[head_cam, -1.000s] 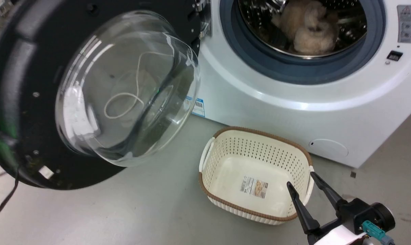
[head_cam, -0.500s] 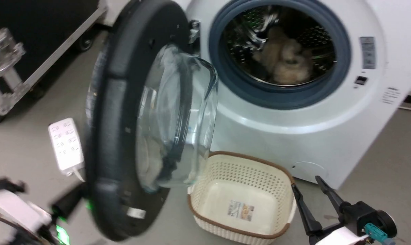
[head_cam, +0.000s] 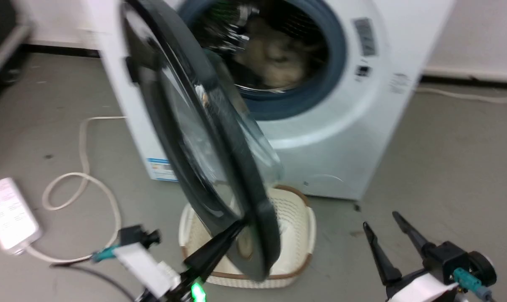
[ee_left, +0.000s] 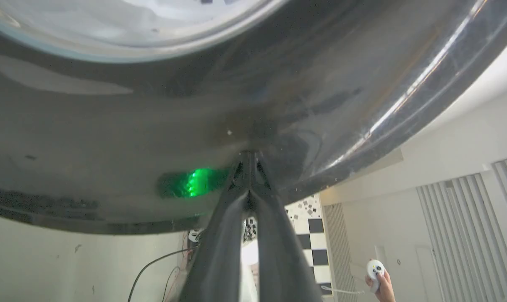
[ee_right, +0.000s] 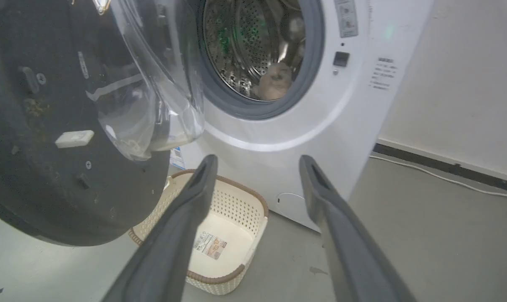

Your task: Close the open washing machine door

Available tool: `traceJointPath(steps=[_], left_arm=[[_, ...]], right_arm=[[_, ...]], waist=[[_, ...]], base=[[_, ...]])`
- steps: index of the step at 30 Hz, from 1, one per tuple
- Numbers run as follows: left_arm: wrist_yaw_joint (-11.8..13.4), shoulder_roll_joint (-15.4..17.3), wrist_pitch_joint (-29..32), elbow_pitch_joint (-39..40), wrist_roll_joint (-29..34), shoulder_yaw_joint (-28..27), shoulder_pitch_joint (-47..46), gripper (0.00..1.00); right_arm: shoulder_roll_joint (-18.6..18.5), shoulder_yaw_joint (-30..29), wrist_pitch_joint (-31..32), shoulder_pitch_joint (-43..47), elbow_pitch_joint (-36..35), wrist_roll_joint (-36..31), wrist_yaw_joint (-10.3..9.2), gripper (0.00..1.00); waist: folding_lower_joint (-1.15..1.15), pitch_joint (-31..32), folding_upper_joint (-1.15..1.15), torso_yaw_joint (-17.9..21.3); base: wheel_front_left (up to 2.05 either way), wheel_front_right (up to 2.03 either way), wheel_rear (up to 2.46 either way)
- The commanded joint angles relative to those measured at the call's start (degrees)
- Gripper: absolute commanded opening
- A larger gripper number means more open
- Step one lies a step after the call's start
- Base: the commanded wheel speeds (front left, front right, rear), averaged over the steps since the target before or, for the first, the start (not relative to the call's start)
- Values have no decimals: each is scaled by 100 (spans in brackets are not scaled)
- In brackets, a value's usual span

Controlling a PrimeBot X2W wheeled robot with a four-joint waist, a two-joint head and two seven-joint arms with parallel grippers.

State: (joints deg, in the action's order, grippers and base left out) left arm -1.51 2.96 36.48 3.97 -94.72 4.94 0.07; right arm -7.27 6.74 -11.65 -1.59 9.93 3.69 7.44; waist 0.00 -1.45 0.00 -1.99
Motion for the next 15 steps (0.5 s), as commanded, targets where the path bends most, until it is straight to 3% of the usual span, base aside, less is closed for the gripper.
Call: traceJointPath(steps=[1,9,15], left_arm=[[-80,-7,-127,-79,-49,153,-218,0],[-284,-8,-1337,-1160,-282,741,-1493,0],[-275,-8,-2581,-2319,-470,724,-2724,0]], right_arm=[[-54,-2,11,-92,-49,46,5,100],[-59,96,-70,-339,-12,188,5,100],[31,58,-199,-430,193,278,5,100]], waist=[[0,-356,0,564],[0,-958,0,1768],[0,-1195,0,2276]], base=[[0,0,0],[0,0,0],[0,0,0]])
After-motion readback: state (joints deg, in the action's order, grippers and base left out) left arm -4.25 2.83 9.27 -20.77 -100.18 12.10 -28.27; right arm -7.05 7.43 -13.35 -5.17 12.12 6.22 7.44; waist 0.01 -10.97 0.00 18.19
